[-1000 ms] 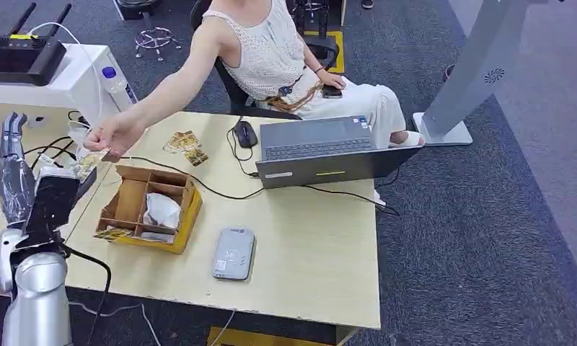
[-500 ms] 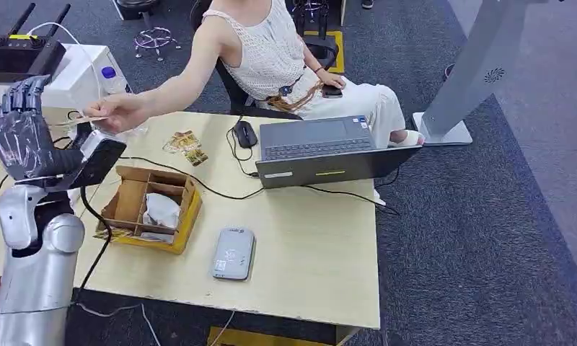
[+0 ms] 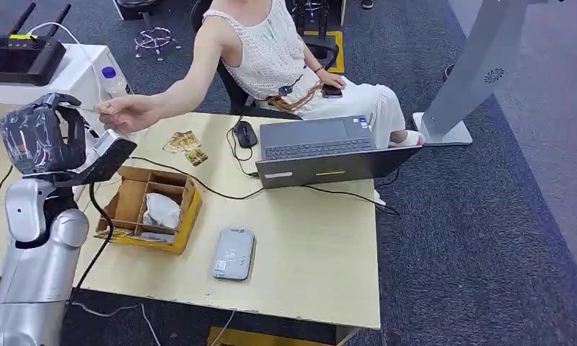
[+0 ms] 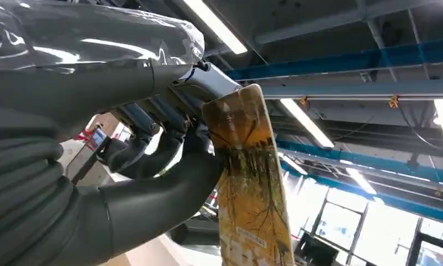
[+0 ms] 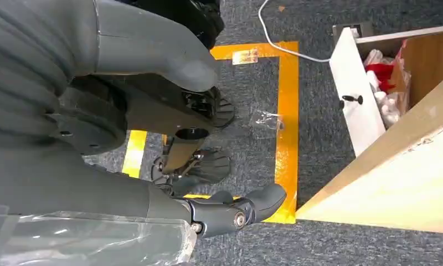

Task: Pass the card to the sensor for recognition and then transmit it.

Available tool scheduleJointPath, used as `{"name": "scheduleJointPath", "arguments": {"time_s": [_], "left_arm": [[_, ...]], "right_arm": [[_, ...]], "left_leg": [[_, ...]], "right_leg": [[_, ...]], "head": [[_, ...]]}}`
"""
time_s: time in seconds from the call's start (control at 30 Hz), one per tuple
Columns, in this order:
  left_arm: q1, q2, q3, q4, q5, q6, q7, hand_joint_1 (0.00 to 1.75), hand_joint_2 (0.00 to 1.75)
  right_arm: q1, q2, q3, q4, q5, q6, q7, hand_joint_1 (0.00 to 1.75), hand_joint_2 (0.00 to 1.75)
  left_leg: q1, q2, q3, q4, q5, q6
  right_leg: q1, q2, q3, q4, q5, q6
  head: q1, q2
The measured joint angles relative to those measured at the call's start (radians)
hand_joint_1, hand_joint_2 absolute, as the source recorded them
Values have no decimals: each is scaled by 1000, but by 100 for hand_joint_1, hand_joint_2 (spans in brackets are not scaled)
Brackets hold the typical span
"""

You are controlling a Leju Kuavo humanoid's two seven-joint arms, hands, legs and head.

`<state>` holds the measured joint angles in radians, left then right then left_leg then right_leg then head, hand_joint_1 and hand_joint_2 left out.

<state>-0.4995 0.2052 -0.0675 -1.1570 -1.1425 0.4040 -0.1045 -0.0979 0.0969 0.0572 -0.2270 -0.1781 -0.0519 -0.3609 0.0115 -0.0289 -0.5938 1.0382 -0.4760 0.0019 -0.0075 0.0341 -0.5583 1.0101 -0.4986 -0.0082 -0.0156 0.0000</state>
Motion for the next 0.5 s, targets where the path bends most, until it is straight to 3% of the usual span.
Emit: {"name": "scheduleJointPath", "arguments": {"time_s": [0.5], "left_arm": [[-1,-2,-6,37,24,26,-14,175,175]], "right_arm": [[0,0,0,2,11,0,-6,0,175]], "left_leg": [[0,0,0,0,0,0]], "right_leg": [[0,0,0,0,0,0]], "head": [[0,0]]}}
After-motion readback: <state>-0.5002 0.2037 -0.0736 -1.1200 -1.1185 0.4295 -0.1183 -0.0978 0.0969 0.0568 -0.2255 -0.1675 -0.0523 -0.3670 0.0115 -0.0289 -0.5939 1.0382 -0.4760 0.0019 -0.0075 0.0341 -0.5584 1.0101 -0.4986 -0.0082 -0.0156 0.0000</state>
